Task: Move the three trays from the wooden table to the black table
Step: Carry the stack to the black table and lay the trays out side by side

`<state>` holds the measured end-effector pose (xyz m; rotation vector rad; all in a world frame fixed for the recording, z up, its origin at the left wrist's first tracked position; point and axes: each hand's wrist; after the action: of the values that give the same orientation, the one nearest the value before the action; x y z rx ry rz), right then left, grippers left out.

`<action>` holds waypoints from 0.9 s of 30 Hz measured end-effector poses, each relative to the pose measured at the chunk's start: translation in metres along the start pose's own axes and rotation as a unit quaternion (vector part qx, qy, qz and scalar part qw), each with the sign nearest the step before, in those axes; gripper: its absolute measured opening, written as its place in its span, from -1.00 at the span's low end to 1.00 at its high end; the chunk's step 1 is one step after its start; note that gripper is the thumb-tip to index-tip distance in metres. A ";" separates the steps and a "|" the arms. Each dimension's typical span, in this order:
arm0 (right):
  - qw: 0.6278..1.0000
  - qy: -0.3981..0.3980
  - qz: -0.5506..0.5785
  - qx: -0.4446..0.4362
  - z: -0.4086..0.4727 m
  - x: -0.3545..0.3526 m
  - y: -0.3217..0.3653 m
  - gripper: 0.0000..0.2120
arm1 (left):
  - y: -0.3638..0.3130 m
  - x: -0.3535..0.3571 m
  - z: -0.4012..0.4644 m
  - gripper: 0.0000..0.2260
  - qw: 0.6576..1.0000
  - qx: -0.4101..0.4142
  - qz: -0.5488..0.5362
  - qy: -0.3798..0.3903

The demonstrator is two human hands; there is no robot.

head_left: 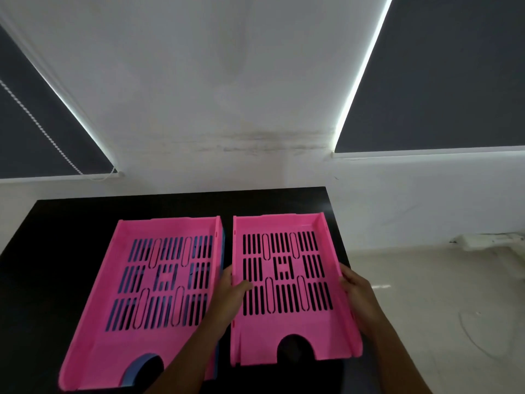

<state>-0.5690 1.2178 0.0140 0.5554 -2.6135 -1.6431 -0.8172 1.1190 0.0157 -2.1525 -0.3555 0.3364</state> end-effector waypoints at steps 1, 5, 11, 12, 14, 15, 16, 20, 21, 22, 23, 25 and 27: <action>1.000 0.000 -0.002 0.004 0.001 0.000 -0.002 -0.67 | 0.006 0.000 0.004 -0.25 1.000 -0.003 0.005 -0.008; 1.000 -0.003 -0.003 0.015 0.004 -0.001 -0.011 -0.70 | 0.018 0.003 0.017 -0.23 1.000 -0.019 0.019 -0.012; 0.999 -0.021 -0.014 0.023 0.005 -0.002 -0.016 -0.67 | 0.039 0.002 0.033 -0.24 0.999 -0.031 0.031 -0.003; 0.999 -0.028 -0.017 0.021 0.005 -0.002 -0.017 -0.67 | 0.038 0.001 0.032 -0.22 0.999 -0.033 0.036 -0.001; 0.998 -0.043 -0.030 0.017 0.004 -0.001 -0.017 -0.69 | 0.039 -0.001 0.034 -0.29 0.998 -0.038 0.042 0.007; 0.998 -0.046 -0.040 0.014 0.003 -0.001 -0.017 -0.70 | 0.029 -0.001 0.027 -0.38 0.998 -0.036 0.047 0.012; 0.998 -0.047 -0.050 0.010 0.002 0.000 -0.017 -0.72 | 0.015 0.000 0.017 -0.47 0.998 -0.031 0.053 0.017; 0.995 -0.059 -0.085 -0.016 -0.005 0.006 -0.010 -0.74 | -0.004 0.000 0.004 -0.54 0.998 -0.017 0.055 0.020; 0.992 -0.071 -0.096 -0.027 -0.006 0.009 -0.008 -0.75 | -0.007 0.000 0.001 -0.59 0.999 -0.012 0.049 0.020; 0.990 -0.085 -0.103 -0.039 -0.006 0.013 -0.005 -0.77 | -0.011 -0.002 -0.001 -0.65 0.999 -0.007 0.042 0.021; 0.988 -0.101 -0.107 -0.051 -0.006 0.017 -0.003 -0.78 | -0.013 -0.004 -0.003 -0.66 0.999 -0.007 0.035 0.024; 0.985 -0.125 -0.095 -0.070 -0.009 0.030 0.003 -0.78 | -0.017 -0.012 -0.007 -0.53 0.999 0.001 0.029 0.018; 0.986 -0.136 -0.072 -0.071 -0.014 0.050 0.011 -0.70 | -0.020 -0.025 -0.011 -0.43 0.999 0.022 0.033 0.003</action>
<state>-0.6160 1.1946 0.0206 0.5629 -2.6590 -2.0657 -0.8390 1.1127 0.0405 -2.1246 -0.2699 0.3714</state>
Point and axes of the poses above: each hand's wrist, its own z-axis towards the middle knuckle, its own x-axis out of the palm, y = z × x, and after that the axes turned 1 degree about -x, right-handed
